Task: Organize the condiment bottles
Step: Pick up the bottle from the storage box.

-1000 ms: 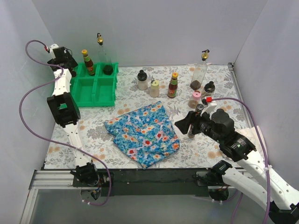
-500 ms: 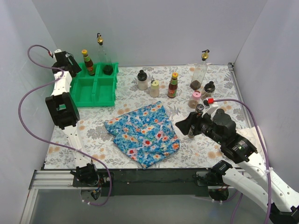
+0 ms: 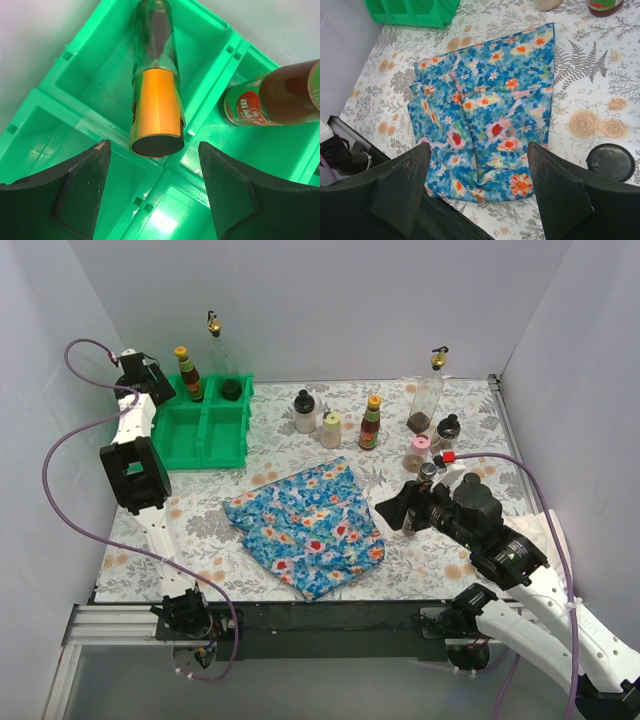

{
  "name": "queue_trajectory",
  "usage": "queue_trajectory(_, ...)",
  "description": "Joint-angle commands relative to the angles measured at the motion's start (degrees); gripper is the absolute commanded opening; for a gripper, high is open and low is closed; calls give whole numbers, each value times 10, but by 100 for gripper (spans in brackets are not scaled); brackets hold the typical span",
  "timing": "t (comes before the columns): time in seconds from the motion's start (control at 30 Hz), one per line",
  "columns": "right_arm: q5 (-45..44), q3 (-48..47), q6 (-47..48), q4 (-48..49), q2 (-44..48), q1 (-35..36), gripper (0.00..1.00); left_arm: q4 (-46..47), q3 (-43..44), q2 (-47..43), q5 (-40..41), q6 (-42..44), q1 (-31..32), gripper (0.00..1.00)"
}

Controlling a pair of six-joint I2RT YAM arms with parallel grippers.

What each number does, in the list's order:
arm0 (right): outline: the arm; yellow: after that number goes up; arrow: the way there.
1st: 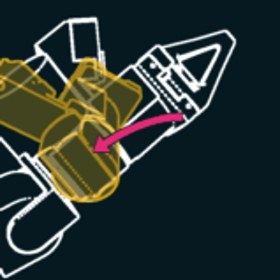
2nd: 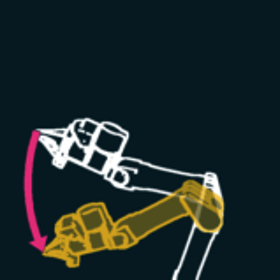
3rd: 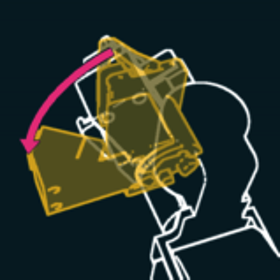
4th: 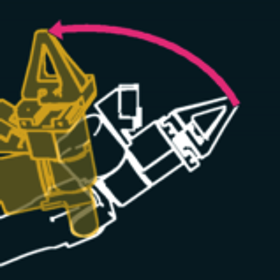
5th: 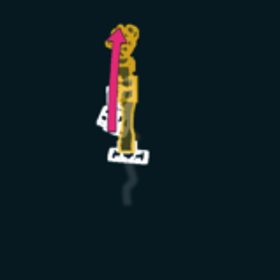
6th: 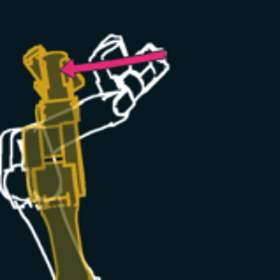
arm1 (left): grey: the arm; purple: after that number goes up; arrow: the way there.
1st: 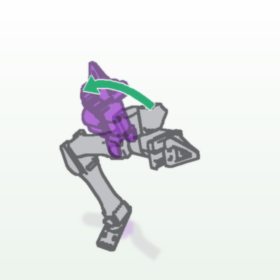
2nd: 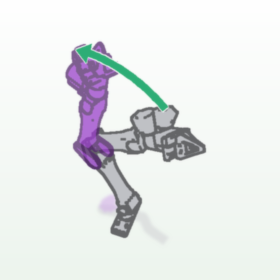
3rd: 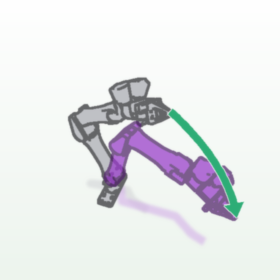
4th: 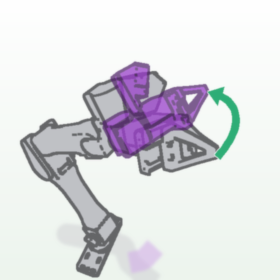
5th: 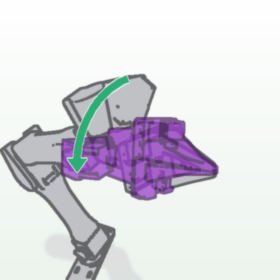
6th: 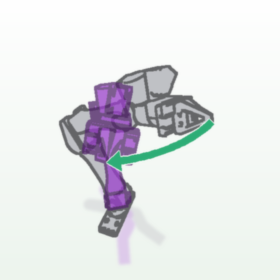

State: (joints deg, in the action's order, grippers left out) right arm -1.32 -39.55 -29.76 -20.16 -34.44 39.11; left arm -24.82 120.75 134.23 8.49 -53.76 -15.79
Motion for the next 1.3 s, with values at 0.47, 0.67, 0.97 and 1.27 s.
queue_trajectory(0.47,-11,-4,12,28,-10,-2,87,12,50,24,-5,10,1,60)
queue_trajectory(0.67,-10,-8,16,29,-13,-1,87,11,55,38,-8,10,2,59)
queue_trajectory(0.97,-12,-4,16,34,-19,-1,87,9,62,25,-12,22,4,39)
queue_trajectory(1.27,1,-9,14,40,-26,-1,87,-43,112,-43,9,14,4,0)
